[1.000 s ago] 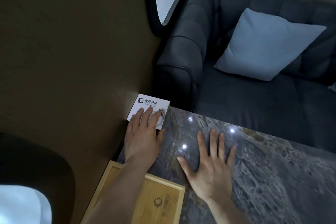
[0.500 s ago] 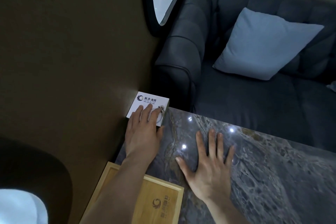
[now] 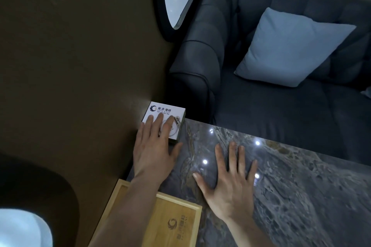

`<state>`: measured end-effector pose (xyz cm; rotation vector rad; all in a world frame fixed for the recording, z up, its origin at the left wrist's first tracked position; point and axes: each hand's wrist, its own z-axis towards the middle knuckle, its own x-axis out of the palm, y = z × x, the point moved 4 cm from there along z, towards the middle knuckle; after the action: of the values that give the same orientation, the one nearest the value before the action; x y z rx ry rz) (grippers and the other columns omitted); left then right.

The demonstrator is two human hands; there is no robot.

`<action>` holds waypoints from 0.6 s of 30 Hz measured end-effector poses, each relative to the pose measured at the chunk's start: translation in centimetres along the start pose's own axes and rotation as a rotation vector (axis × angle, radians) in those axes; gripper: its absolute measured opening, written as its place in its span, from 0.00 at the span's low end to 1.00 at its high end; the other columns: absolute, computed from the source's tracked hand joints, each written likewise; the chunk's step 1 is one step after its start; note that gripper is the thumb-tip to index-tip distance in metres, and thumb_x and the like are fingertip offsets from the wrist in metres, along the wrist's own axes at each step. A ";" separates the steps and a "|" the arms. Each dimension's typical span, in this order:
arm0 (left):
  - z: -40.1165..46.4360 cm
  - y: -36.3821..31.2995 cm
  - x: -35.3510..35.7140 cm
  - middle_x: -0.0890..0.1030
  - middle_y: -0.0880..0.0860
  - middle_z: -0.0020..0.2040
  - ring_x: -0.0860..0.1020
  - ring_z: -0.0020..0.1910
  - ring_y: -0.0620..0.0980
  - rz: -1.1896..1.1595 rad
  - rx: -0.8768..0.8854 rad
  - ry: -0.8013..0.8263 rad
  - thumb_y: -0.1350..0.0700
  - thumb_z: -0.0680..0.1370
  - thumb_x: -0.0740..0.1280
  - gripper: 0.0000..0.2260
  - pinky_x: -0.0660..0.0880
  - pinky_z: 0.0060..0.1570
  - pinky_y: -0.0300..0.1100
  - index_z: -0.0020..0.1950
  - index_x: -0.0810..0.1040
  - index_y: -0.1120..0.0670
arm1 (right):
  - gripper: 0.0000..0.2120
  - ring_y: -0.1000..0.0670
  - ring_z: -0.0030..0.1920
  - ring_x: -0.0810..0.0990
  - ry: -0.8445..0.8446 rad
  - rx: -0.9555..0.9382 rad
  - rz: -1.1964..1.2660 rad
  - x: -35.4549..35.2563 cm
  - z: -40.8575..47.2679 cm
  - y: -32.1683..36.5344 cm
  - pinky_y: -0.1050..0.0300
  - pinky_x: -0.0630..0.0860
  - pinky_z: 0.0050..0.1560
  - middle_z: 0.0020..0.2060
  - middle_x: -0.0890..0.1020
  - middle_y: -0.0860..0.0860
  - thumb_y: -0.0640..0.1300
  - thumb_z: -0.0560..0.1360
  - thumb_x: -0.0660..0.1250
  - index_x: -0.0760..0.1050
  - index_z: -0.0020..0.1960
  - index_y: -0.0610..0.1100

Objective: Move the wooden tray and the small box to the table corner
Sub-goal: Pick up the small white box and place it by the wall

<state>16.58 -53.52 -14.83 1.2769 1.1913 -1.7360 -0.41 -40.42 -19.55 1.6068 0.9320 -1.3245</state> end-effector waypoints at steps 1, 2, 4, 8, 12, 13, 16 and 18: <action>-0.1 0.0 -0.1 0.62 0.54 0.80 0.54 0.80 0.55 -0.005 -0.002 -0.005 0.37 0.77 0.65 0.34 0.52 0.79 0.55 0.79 0.59 0.47 | 0.48 0.40 0.84 0.43 -0.003 0.000 0.000 0.0 0.1 -0.1 0.27 0.45 0.79 0.84 0.50 0.43 0.80 0.74 0.45 0.51 0.84 0.51; -0.1 0.0 -0.1 0.61 0.53 0.81 0.54 0.80 0.55 -0.011 -0.003 -0.010 0.37 0.77 0.65 0.35 0.51 0.79 0.54 0.79 0.58 0.47 | 0.48 0.40 0.84 0.44 -0.004 -0.001 -0.002 0.0 0.2 -0.2 0.27 0.46 0.79 0.84 0.50 0.43 0.80 0.74 0.45 0.51 0.84 0.51; 0.0 -0.5 0.0 0.61 0.53 0.81 0.53 0.81 0.54 -0.019 -0.003 -0.011 0.35 0.77 0.64 0.35 0.49 0.80 0.53 0.79 0.58 0.47 | 0.48 0.40 0.84 0.43 -0.011 -0.001 -0.010 0.0 0.6 -0.6 0.27 0.45 0.79 0.84 0.50 0.43 0.80 0.75 0.44 0.50 0.84 0.51; -0.3 -0.9 1.0 0.59 0.52 0.81 0.51 0.81 0.54 0.000 0.004 0.037 0.33 0.77 0.60 0.35 0.47 0.80 0.53 0.80 0.56 0.46 | 0.49 0.38 0.83 0.40 0.065 0.020 -0.011 1.2 2.0 -1.2 0.26 0.42 0.79 0.84 0.47 0.42 0.81 0.74 0.42 0.46 0.84 0.51; -1.7 1.0 2.2 0.52 0.50 0.83 0.46 0.81 0.54 0.078 -0.032 0.154 0.29 0.77 0.53 0.37 0.43 0.80 0.54 0.81 0.47 0.43 | 0.50 0.41 0.80 0.27 0.308 0.026 0.013 3.6 3.4 -1.2 0.28 0.33 0.77 0.82 0.31 0.46 0.83 0.70 0.35 0.32 0.82 0.55; -2.0 1.2 2.5 0.50 0.49 0.83 0.45 0.81 0.53 0.082 -0.044 0.173 0.28 0.77 0.51 0.37 0.42 0.80 0.54 0.81 0.45 0.43 | 0.50 0.40 0.80 0.26 0.337 0.042 0.022 3.6 3.5 -1.4 0.28 0.33 0.78 0.81 0.30 0.46 0.83 0.69 0.35 0.30 0.81 0.56; -2.5 1.6 3.0 0.48 0.49 0.83 0.43 0.81 0.53 0.099 -0.074 0.246 0.27 0.76 0.48 0.39 0.41 0.80 0.55 0.81 0.42 0.43 | 0.50 0.40 0.80 0.27 0.393 0.076 0.056 3.6 3.0 -2.0 0.30 0.33 0.79 0.81 0.30 0.47 0.84 0.68 0.35 0.28 0.80 0.59; -2.9 2.1 3.3 0.48 0.49 0.84 0.42 0.81 0.53 0.135 -0.089 0.304 0.26 0.75 0.46 0.39 0.41 0.80 0.55 0.81 0.43 0.43 | 0.51 0.41 0.80 0.28 0.451 0.066 0.045 3.8 2.3 -2.1 0.30 0.34 0.79 0.82 0.31 0.47 0.86 0.65 0.33 0.30 0.81 0.61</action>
<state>18.47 -51.53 -18.87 1.5680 1.3014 -1.4110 -2.54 -41.68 -23.84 2.0125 1.1162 -0.9853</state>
